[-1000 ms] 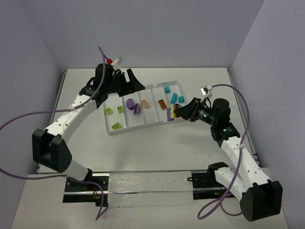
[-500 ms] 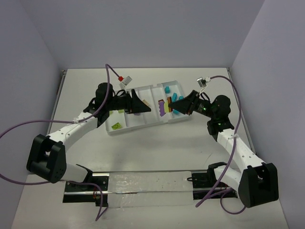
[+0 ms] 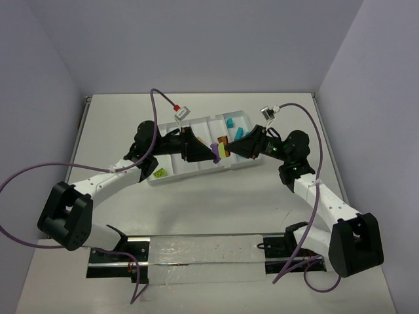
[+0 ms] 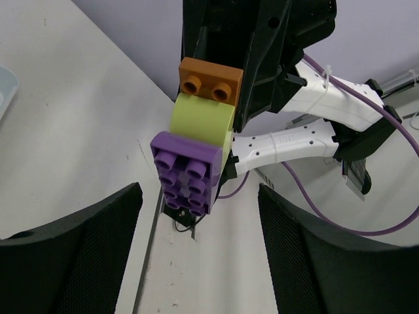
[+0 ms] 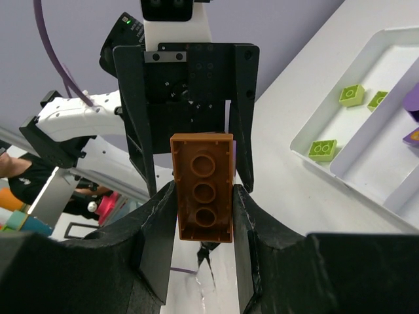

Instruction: Sort the legos into containers by color

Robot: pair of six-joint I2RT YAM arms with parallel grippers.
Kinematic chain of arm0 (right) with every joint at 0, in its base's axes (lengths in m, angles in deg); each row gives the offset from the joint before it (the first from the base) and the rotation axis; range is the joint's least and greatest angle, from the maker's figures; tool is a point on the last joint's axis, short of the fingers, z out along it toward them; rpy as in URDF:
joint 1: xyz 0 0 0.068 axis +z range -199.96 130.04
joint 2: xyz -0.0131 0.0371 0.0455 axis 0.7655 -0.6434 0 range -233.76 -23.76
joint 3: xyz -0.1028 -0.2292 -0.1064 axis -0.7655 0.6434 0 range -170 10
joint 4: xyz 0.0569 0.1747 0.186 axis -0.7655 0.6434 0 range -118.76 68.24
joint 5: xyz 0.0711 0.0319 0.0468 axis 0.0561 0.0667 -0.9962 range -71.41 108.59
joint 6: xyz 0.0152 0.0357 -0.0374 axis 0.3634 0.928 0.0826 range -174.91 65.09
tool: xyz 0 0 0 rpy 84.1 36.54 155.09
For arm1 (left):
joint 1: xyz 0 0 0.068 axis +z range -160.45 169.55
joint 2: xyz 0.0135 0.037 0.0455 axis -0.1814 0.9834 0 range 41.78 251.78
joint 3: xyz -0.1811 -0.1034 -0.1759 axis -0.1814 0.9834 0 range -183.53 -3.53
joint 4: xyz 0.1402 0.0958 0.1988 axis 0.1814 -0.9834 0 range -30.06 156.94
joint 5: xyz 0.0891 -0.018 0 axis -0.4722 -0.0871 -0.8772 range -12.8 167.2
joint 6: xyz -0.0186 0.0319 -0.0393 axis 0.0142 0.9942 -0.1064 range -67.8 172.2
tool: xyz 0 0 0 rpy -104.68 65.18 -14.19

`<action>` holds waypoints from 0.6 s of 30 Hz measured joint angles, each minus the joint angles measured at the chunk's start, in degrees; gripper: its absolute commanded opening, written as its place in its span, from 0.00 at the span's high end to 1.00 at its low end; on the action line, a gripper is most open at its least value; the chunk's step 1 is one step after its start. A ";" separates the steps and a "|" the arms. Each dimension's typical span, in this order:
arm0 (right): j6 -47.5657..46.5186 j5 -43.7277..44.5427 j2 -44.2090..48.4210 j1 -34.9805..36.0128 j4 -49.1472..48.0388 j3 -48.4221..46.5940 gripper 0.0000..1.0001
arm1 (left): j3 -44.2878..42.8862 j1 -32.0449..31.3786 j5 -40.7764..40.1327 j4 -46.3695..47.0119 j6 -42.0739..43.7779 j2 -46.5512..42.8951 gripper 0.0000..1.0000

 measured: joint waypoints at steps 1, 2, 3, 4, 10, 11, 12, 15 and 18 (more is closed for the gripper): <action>0.23 -0.11 -0.32 0.16 -0.34 -0.02 1.00 | -0.02 -0.23 0.12 0.46 -0.16 0.26 0.25; 0.57 -0.19 -0.60 0.25 -0.74 -0.02 1.00 | -0.03 -0.46 0.17 0.74 -0.21 0.50 0.25; 0.99 -0.27 -0.93 0.33 -1.24 -0.02 1.00 | -0.04 -0.64 0.24 0.93 -0.24 0.72 0.27; 1.44 -0.37 -1.29 0.41 -1.80 -0.02 1.00 | -0.06 -0.77 0.30 1.02 -0.25 0.94 0.32; 3.88 -0.93 -3.22 0.89 -4.54 -0.04 1.00 | -0.13 -1.00 0.29 1.00 -0.42 1.53 0.65; 4.20 -1.09 -3.36 0.90 -5.07 -0.04 1.00 | -0.13 -0.97 0.30 0.89 -0.43 1.53 0.74; 4.33 -1.14 -3.38 0.88 -5.31 -0.04 1.00 | -0.13 -0.97 0.36 0.92 -0.47 1.53 0.84; 4.69 -1.25 -3.54 0.88 -5.87 -0.04 1.00 | -0.13 -0.97 0.32 0.85 -0.26 1.49 1.00; 4.72 -1.24 -3.65 0.88 -5.85 -0.04 1.00 | -0.15 -0.97 0.07 0.00 0.30 1.40 1.00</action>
